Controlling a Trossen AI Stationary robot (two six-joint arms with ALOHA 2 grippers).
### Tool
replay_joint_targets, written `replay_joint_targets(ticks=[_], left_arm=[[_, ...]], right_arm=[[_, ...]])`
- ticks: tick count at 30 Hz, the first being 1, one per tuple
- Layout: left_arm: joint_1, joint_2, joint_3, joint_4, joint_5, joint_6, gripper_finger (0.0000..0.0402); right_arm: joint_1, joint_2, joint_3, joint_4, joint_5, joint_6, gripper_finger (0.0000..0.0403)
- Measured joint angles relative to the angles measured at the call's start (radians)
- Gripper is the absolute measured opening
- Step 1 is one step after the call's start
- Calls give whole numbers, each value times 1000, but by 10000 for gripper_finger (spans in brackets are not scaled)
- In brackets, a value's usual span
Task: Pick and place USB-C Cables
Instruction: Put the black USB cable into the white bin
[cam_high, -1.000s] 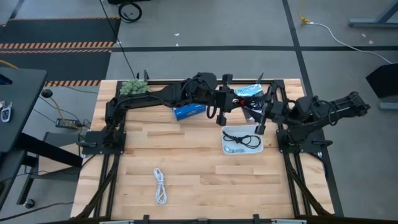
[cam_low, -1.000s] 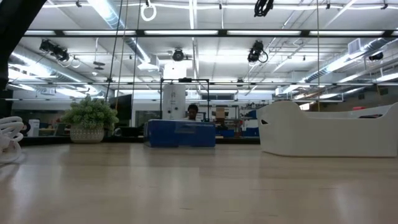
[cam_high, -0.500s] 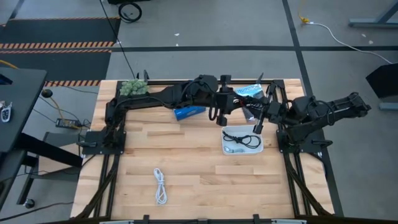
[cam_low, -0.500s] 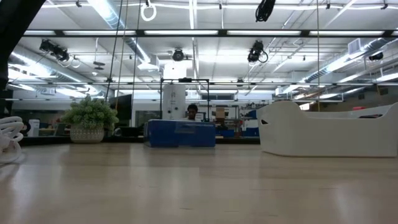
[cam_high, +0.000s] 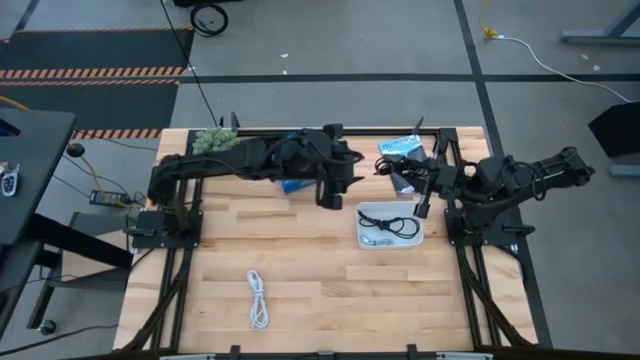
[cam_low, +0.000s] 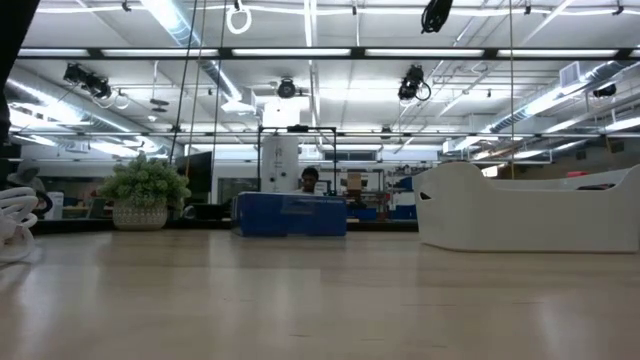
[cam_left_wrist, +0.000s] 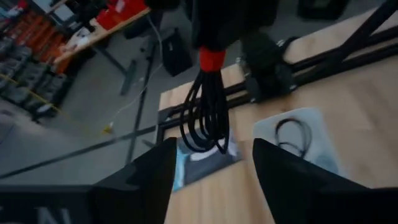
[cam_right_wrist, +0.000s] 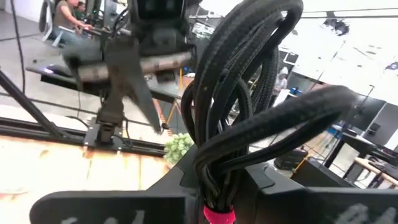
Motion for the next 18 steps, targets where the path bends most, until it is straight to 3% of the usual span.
replay_joint_targets(ticks=[10, 18], left_arm=[[-50, -14, -4, -164, 51, -97, 153], [-86, 7, -4, -284, 51, -168, 128]], right_arm=[[8, 15, 0, -41, -1, 72, 53], [8, 64, 2, -84, -2, 165, 53]])
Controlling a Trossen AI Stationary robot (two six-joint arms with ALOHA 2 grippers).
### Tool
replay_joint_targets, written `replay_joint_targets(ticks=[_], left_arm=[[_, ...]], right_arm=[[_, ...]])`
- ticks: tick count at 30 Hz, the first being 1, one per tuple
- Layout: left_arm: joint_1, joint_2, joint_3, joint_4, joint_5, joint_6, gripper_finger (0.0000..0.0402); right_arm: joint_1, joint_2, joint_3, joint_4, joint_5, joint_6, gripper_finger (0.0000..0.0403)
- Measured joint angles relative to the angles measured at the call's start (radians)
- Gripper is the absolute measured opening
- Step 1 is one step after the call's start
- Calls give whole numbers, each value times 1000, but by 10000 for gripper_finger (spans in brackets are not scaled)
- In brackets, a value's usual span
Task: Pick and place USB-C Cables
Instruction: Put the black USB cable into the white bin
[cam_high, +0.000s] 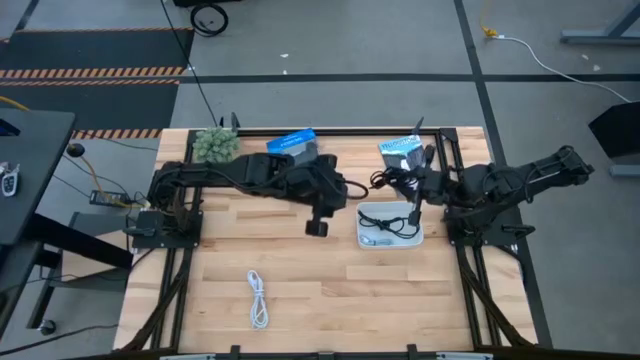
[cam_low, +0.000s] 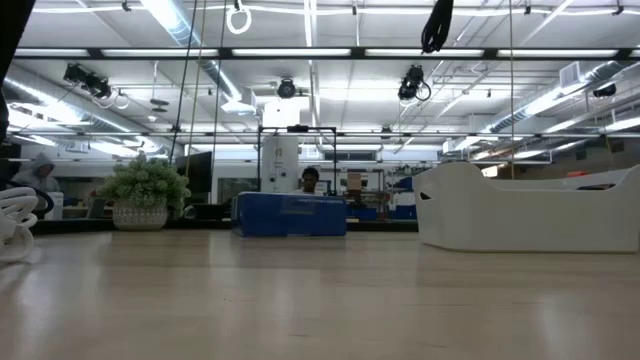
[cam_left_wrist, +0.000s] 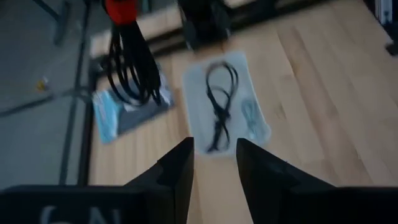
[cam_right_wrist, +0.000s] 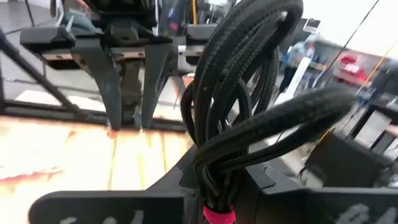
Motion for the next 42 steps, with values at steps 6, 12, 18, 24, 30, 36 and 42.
replay_joint_targets(ticks=[6, 12, 18, 24, 30, 36, 42], left_arm=[[-43, 7, 0, -178, -46, -82, 125], [-78, -2, 0, -285, -145, -93, 125], [-87, -18, 0, -328, -164, -135, 125], [-121, -55, 0, -345, -242, -156, 125], [-157, -116, 0, -380, -306, -207, 125], [-174, -175, 0, -403, -318, -259, 125], [-208, -191, 0, -484, -344, -331, 125]], right_arm=[[0, 81, 110, -245, -7, 202, 54], [-7, 192, 255, -421, -48, 334, 54], [-35, 323, 444, -749, -179, 540, 54], [-60, 455, 582, -1003, -308, 674, 54], [-71, 555, 630, -1105, -408, 726, 55], [-107, 646, 636, -1217, -428, 709, 55], [-141, 732, 598, -1235, -467, 582, 55]])
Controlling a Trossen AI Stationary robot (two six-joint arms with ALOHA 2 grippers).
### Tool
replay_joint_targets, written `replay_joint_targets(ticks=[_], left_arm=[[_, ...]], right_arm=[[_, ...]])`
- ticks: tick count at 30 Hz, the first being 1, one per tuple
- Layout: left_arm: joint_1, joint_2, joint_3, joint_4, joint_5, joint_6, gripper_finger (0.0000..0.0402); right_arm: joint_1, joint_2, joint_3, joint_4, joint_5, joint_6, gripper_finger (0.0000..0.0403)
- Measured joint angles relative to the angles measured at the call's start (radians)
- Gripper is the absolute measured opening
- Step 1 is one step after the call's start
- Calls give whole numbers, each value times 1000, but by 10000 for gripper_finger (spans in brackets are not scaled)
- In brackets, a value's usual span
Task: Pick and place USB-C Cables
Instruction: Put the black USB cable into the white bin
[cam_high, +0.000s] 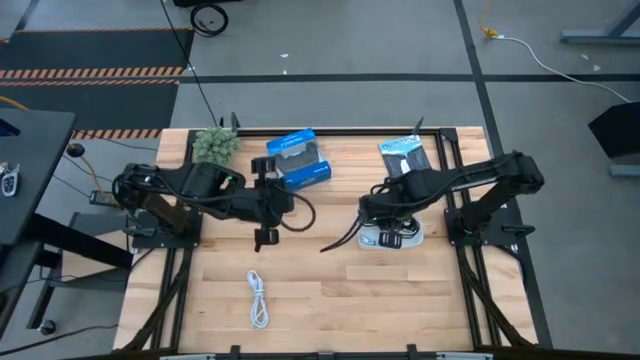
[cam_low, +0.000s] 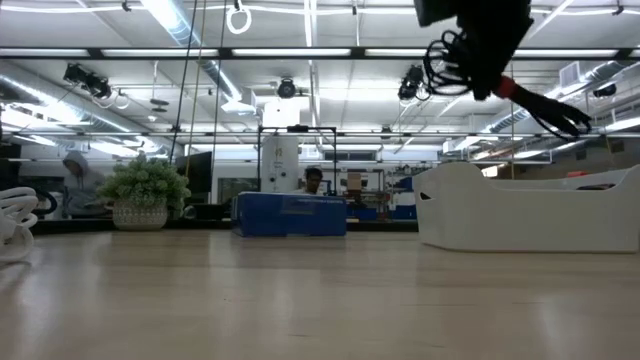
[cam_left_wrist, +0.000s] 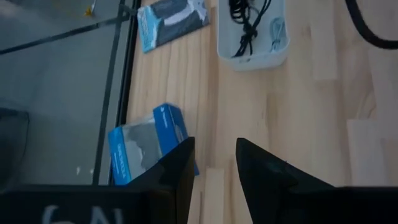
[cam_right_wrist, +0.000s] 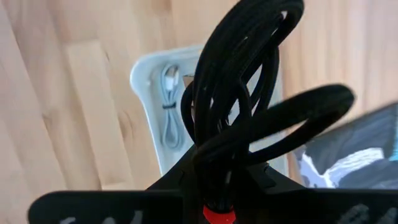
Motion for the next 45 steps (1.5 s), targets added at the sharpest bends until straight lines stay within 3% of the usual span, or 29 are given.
replay_joint_targets(ticks=[7, 19, 38, 45], left_arm=[[-75, 0, 0, -144, -95, -109, 125], [-151, -85, 0, -141, -256, -192, 125], [-151, -95, 0, -141, -305, -220, 125], [-151, -94, 0, -141, -305, -220, 125]], right_arm=[[-41, 47, -75, 10, -37, -77, 55], [-137, 35, -221, 195, -163, -66, 55], [-206, 34, -442, 442, -241, -24, 56], [-205, 33, -460, 482, -226, -29, 99]])
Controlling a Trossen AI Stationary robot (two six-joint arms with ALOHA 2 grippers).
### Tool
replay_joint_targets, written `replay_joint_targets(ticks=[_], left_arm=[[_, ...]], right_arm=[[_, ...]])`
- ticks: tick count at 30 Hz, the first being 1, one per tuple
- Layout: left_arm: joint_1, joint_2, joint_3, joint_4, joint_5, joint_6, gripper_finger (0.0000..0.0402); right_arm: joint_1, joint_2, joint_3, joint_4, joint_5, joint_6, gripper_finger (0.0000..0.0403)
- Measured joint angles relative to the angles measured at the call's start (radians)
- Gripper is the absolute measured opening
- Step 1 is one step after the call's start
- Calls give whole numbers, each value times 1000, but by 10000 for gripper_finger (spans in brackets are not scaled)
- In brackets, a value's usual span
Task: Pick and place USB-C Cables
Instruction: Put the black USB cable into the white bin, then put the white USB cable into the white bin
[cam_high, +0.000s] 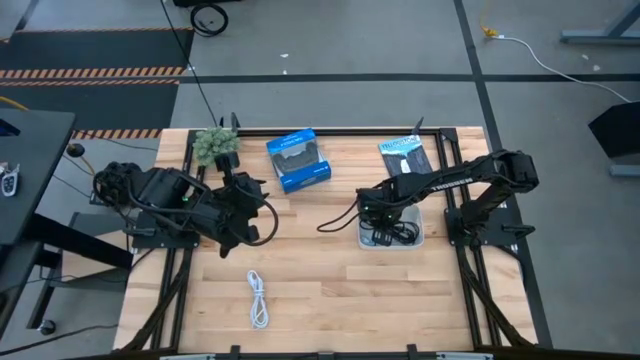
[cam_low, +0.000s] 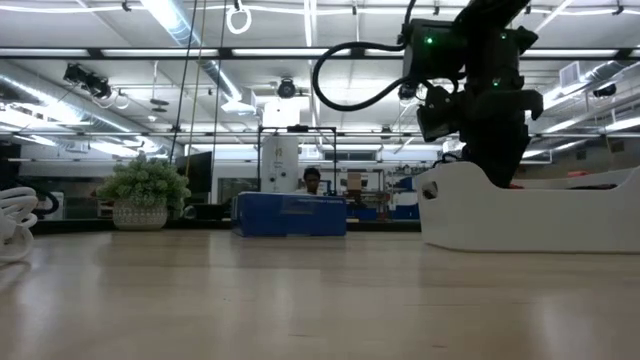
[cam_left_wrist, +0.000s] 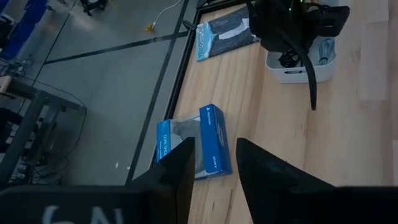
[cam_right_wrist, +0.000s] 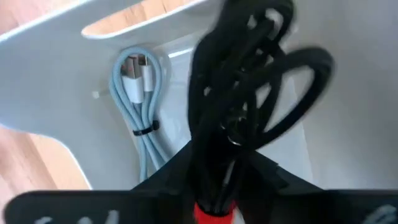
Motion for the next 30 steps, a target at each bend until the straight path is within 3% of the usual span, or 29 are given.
replay_joint_targets(ticks=[6, 14, 22, 26, 30], left_arm=[[0, 0, 0, 0, 0, 0, 125], [-22, 0, 0, 73, 26, 40, 125], [-76, 1, 0, 160, 146, 132, 125], [-83, 15, 0, 161, 158, 129, 125], [-59, 49, 0, 166, 158, 132, 125]], right_arm=[[-3, 2, 45, -65, 3, 0, 147], [25, -7, 286, -342, 103, 30, 175], [93, -168, 480, -431, 311, 27, 174], [131, -308, 476, -379, 501, 27, 174], [185, -450, 418, -203, 701, -33, 174]])
